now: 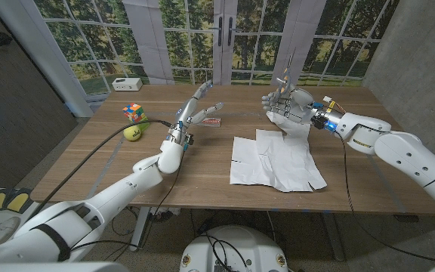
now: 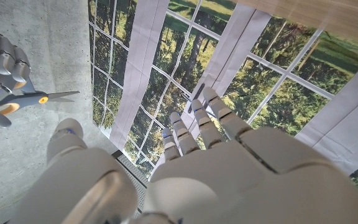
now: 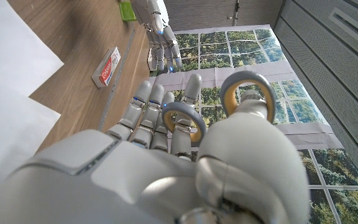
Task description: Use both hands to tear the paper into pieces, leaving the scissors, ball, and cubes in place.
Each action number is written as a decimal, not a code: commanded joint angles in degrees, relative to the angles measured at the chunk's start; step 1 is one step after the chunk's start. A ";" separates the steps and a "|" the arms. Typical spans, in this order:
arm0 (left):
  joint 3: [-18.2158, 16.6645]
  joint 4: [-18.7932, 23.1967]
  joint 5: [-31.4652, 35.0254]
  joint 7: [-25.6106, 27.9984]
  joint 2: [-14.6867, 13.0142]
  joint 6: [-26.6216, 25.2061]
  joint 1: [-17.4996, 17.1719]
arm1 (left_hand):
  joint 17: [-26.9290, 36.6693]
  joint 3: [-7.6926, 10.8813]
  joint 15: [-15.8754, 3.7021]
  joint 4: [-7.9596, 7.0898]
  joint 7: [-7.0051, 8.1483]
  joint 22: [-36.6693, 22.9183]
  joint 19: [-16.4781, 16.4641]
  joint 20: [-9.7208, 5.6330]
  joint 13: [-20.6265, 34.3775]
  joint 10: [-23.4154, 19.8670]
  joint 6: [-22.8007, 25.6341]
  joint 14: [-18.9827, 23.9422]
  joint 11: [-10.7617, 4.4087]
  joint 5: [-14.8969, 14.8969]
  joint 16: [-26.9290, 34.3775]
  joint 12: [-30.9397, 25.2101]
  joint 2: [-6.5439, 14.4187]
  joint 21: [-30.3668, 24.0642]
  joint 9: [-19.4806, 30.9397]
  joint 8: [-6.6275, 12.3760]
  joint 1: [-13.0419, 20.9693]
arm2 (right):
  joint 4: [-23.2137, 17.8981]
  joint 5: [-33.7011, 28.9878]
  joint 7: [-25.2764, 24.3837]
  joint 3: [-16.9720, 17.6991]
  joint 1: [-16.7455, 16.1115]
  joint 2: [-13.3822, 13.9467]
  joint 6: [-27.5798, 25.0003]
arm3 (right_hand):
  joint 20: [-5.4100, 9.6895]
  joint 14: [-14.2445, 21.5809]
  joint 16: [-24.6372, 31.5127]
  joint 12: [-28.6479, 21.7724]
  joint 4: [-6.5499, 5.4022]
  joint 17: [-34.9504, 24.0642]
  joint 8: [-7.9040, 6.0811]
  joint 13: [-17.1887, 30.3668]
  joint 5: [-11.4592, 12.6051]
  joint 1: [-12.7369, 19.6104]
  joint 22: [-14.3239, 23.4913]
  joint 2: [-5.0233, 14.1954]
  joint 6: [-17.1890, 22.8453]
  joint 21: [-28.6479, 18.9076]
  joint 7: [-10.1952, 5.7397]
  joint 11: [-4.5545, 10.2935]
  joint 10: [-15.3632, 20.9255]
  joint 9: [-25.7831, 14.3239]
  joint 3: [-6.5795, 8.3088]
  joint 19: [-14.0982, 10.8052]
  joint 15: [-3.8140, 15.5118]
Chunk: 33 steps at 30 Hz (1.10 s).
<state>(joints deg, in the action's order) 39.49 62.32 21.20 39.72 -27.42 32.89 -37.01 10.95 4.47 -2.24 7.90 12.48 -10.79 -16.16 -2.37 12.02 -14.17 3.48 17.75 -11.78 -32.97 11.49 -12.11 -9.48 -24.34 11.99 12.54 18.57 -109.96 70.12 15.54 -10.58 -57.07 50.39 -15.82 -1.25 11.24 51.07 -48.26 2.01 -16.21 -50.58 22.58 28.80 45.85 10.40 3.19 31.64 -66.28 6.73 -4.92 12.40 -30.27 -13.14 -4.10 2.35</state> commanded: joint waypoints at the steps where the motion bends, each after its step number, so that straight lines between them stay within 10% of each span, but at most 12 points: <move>1: 3.13 -3.62 7.42 2.31 -1.47 5.13 3.41 | 0.07 -0.95 -10.19 0.63 0.15 -0.07 -0.43 -1.55 -0.05 -0.39 -1.37 0.74 -0.31 -1.15 0.18 -0.13 -0.33 0.73 0.24 -0.08 1.18 | 0.07 -0.01 -0.02 0.37 -0.15 -0.12 0.33 | 0.05 0.39 0.02 0.16 0.16 0.06 -0.01 0.02 -0.18 0.32 0.05 0.38 0.07 0.31 0.14 -0.18 0.53 -0.12 -0.25 -0.35 0.94; 33: 11.12 -5.29 19.48 8.91 -3.72 6.42 9.54 | 0.18 -5.36 -10.27 0.07 0.04 -0.20 -0.92 -2.56 0.03 0.87 -6.52 0.90 -0.34 -4.17 -0.01 0.27 0.44 2.83 1.64 -0.02 3.02 | 0.21 0.42 -0.63 1.51 -1.26 0.14 0.45 | 0.13 0.35 0.01 0.38 0.24 0.40 0.11 -0.14 -0.37 0.22 0.06 0.69 0.08 0.64 0.20 -0.15 0.50 -0.09 -0.30 -0.52 0.96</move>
<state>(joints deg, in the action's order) 48.53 57.92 38.63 47.74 -30.70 38.39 -29.19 10.95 -0.33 -2.36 7.86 12.36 -10.81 -16.68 -2.48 12.02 -13.44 -2.04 18.24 -12.06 -36.49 11.49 -11.65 -9.09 -21.73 13.46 12.76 20.77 -110.00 70.43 15.00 -9.46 -58.08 50.41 -15.40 -1.24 11.25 51.07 -48.01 2.01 -15.68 -50.59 22.32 28.60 45.85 10.41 3.19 31.74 -65.66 6.63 -5.11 12.58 -30.28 -13.14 -4.09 2.31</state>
